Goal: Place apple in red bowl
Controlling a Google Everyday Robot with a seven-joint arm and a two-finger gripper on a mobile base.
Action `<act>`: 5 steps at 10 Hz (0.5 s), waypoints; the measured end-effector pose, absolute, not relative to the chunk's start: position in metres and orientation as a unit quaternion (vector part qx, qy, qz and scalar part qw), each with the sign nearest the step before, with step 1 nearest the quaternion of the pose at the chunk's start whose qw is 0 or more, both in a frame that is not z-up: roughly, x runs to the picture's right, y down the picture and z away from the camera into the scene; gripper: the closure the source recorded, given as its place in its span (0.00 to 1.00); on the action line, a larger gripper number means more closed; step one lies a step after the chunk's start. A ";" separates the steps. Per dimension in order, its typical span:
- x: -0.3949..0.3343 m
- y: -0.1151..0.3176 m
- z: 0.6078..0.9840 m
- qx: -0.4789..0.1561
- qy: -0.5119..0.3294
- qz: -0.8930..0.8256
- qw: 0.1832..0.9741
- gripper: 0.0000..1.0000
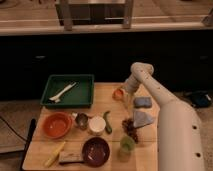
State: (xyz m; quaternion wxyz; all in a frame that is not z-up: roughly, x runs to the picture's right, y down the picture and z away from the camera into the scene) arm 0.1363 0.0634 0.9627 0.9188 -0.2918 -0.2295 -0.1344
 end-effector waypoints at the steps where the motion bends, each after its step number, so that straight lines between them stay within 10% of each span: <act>1: 0.135 0.064 0.961 -0.290 -0.233 -0.138 0.918 0.20; 5: 0.124 0.064 0.950 -0.279 -0.253 -0.157 0.913 0.32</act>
